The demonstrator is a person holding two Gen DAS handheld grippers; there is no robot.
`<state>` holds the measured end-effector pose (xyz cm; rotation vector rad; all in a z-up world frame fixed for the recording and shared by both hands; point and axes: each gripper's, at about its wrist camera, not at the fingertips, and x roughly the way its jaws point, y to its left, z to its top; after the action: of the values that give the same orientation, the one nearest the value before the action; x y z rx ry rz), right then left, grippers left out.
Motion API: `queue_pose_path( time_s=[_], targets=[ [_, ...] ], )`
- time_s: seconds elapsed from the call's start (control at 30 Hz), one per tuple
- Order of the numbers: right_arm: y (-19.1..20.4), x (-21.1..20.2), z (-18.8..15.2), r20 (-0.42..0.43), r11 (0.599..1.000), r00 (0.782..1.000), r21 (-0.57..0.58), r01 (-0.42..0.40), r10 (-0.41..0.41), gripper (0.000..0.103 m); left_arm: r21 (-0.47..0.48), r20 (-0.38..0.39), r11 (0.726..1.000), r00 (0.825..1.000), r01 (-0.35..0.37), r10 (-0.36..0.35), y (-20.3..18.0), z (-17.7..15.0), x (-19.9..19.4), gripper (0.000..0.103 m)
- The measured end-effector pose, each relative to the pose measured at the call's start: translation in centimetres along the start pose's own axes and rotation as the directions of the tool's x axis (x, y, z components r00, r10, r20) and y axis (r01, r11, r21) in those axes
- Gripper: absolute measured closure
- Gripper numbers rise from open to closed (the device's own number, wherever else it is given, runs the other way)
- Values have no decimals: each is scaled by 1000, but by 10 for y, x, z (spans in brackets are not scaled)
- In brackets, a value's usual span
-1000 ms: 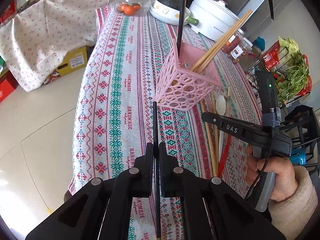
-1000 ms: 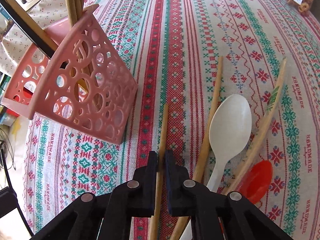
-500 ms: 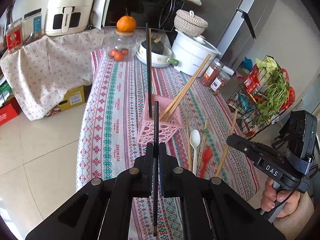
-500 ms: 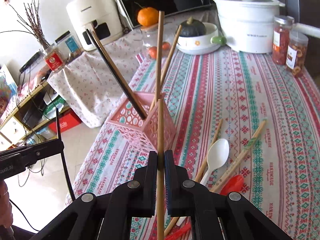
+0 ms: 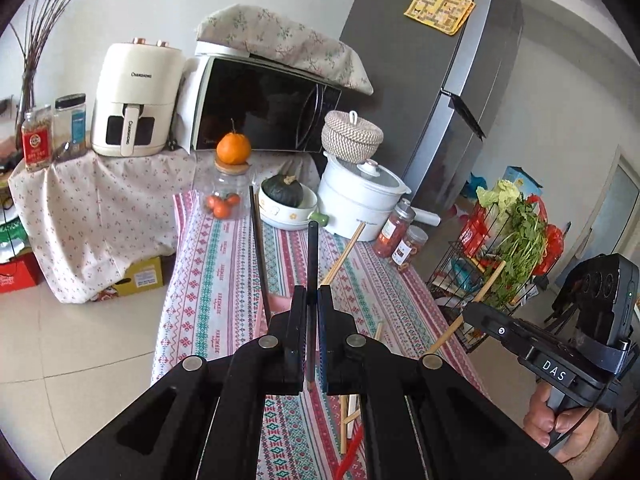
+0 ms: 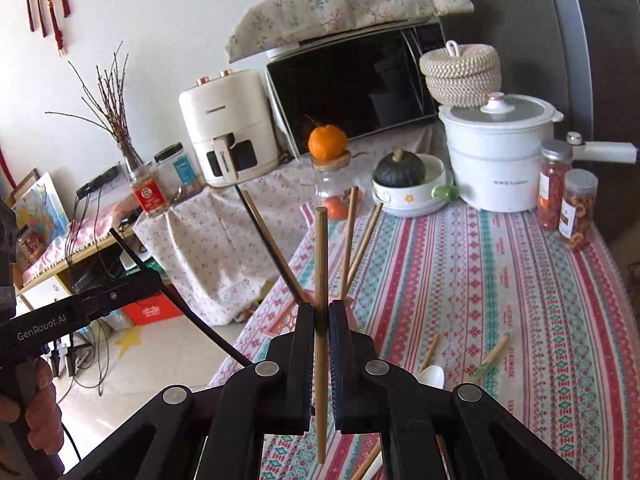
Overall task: Organize utensils
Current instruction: 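Lower the black chopstick into the basket with the left tool while the right tool drops its wooden chopstick in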
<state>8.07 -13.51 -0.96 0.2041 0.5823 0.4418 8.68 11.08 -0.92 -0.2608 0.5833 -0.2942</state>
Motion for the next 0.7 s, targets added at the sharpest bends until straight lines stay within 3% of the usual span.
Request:
queue_pose_path(
  time_s=[0.13,0.33,0.7],
  targets=[
    [-4,-6,14,53,1000,999,17,2,-3,98,-9,85,1000,996,-17,18,2,16,-9,98],
    [-10,-8,30,113,999,994,45,8,-13,98,-28,146,999,988,-38,42,6,30,-9,98],
    [-19,12,46,163,995,986,101,12,-28,98,-25,130,991,983,-128,131,8,34,21,98]
  ],
)
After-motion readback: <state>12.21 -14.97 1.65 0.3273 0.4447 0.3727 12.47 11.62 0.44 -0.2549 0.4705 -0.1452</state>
